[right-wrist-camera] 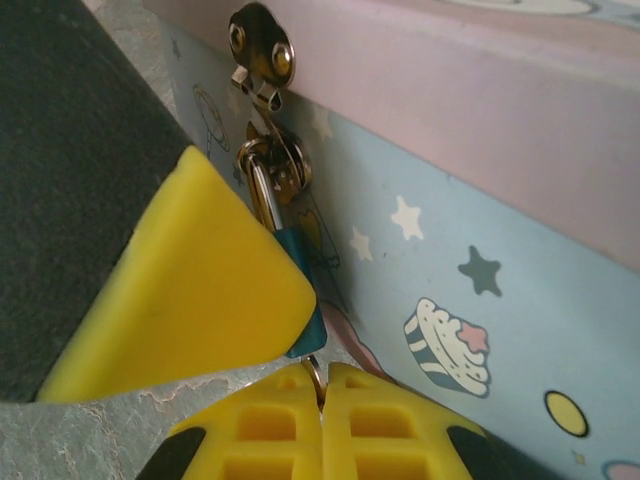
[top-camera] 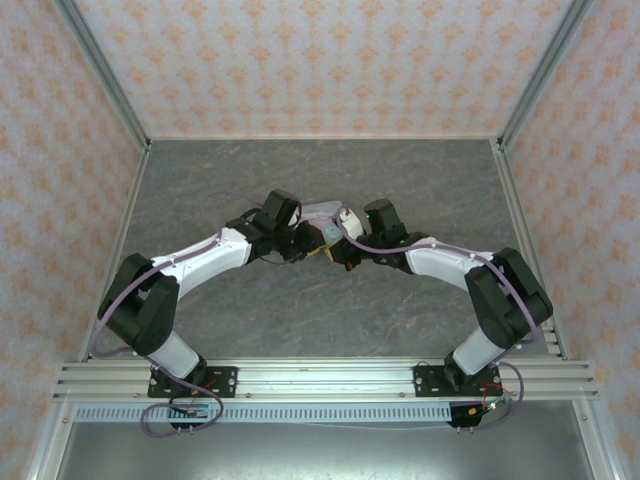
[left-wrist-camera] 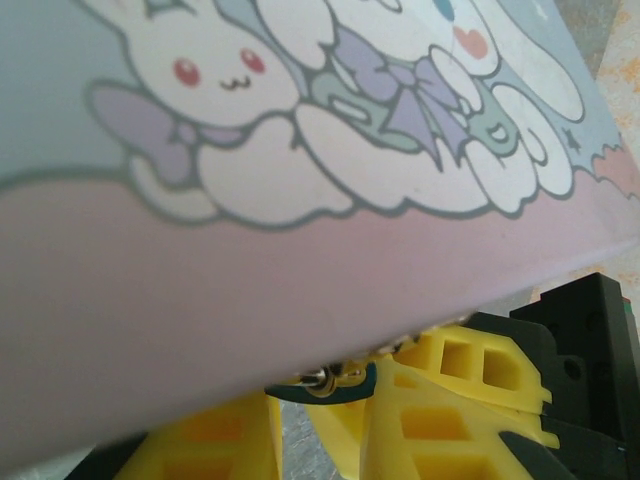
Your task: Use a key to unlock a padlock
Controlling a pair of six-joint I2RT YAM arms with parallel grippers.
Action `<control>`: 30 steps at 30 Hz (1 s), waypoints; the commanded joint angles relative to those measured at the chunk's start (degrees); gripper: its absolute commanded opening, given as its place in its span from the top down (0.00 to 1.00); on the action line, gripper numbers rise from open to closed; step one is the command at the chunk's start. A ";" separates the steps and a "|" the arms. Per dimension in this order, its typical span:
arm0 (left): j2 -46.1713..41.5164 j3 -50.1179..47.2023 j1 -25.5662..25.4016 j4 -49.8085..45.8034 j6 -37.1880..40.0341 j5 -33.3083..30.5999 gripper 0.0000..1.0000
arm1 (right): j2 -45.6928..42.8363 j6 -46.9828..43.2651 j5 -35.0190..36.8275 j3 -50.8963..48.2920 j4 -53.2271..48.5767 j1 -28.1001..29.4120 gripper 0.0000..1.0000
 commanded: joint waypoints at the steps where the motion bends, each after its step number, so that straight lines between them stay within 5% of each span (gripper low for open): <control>1: 0.07 1.53 -2.13 1.44 1.38 6.97 0.79 | -0.36 1.26 -2.51 4.32 10.33 -0.06 1.00; 16: 6.41 -1.58 -2.41 11.00 -1.53 6.26 0.79 | 1.18 11.42 1.20 -7.30 18.25 0.27 1.00; 30: 0.29 -1.37 -1.55 4.07 1.42 2.68 0.47 | 3.26 18.69 1.82 -13.17 20.76 1.42 1.00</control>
